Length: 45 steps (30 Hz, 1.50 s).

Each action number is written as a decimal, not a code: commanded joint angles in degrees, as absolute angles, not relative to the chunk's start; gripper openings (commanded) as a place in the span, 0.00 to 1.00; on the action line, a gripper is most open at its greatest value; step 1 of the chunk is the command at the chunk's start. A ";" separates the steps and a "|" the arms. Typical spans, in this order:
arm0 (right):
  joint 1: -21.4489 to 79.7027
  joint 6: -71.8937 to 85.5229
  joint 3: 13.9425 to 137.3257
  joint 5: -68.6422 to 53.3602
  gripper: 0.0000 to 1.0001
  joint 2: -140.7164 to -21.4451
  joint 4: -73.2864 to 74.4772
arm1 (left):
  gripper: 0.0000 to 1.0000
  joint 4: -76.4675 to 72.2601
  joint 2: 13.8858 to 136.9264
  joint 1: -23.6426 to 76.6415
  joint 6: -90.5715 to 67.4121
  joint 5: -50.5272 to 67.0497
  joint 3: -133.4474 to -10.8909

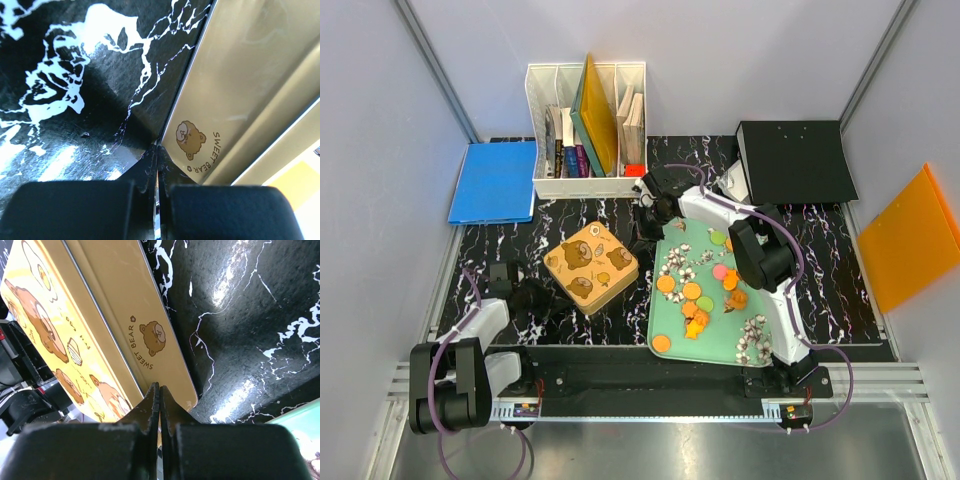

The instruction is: Pack the cookies

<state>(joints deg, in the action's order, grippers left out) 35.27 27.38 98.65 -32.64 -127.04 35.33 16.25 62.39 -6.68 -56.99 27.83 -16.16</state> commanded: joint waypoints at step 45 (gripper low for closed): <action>34.28 34.26 103.80 -49.18 0.00 -120.66 18.49 | 0.03 38.76 55.37 -7.73 -52.12 8.44 -31.81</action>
